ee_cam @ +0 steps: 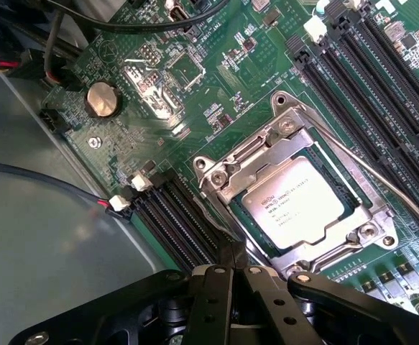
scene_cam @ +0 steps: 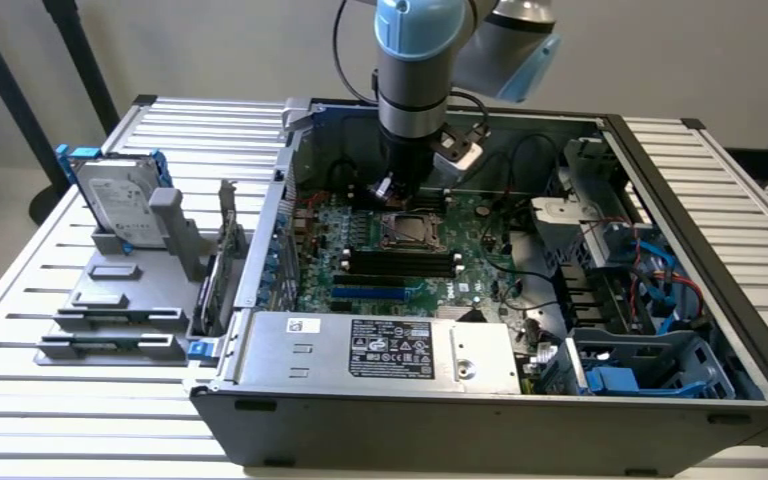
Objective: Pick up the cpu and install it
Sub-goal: 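Install the first cpu locking lever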
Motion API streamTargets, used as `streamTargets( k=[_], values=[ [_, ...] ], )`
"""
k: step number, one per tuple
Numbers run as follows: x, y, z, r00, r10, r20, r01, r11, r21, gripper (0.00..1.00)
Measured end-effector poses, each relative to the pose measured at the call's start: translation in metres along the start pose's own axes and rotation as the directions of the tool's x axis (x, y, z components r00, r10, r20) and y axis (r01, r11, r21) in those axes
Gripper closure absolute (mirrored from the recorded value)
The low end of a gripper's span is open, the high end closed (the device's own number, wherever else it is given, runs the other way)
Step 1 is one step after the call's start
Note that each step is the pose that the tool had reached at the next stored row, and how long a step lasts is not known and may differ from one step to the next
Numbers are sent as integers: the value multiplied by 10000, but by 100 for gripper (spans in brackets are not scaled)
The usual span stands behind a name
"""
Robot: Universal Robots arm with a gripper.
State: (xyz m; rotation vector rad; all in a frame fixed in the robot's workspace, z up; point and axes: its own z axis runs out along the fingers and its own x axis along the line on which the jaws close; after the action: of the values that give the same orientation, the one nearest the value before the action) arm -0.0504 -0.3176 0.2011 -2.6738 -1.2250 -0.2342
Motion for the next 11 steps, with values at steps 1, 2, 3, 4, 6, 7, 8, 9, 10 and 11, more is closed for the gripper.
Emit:
streamTargets(
  k=[1,2,3,4,6,7,8,9,10,11],
  values=[
    [1,1,0,10000,-3,0,3,10000,0,89],
    [2,3,1,10000,-8,1,8,10000,1,89],
    [4,5,2,10000,-13,2,13,10000,2,89],
    [6,8,2,10000,-17,3,17,10000,3,89],
    [10,13,4,10000,-29,3,29,10000,5,89],
    [12,16,5,10000,-35,4,35,10000,6,89],
    [14,19,5,10000,-42,7,42,10000,6,89],
    [16,21,6,10000,-48,10,48,10000,7,89],
    [18,23,6,10000,-56,12,56,10000,7,89],
    [20,25,7,10000,-65,15,65,10000,8,89]
  ],
)
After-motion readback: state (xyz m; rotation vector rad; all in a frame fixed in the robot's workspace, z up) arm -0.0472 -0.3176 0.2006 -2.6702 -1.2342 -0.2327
